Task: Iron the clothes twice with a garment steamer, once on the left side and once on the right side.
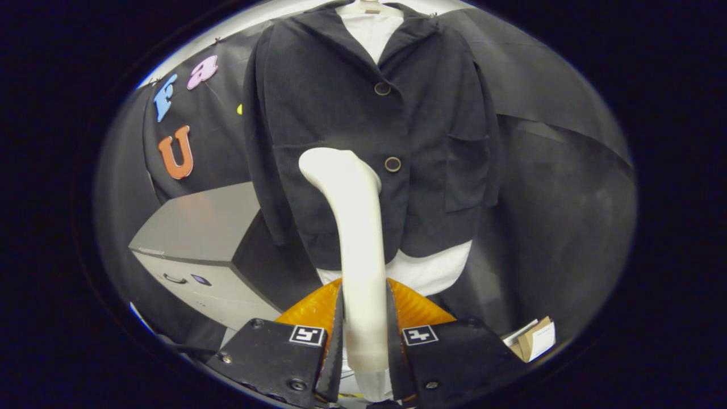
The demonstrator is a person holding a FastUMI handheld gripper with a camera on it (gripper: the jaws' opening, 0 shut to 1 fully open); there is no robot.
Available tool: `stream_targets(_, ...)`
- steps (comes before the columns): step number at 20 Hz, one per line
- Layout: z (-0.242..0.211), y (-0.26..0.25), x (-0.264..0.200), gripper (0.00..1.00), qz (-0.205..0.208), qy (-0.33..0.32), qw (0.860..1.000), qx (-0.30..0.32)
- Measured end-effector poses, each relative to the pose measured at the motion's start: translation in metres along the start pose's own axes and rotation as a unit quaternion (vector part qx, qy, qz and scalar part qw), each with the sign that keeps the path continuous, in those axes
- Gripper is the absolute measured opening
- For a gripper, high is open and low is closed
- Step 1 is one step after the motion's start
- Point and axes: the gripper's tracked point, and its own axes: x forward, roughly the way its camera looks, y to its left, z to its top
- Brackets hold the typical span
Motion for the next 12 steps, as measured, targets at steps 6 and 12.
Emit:
stream_targets(6, -0.024, -0.003, 0.011, 0.37, -0.006, 0.029, 1.0, -0.001)
stream_targets(12, -0.046, -0.003, 0.021, 0.37, -0.011, 0.053, 0.998, -0.009)
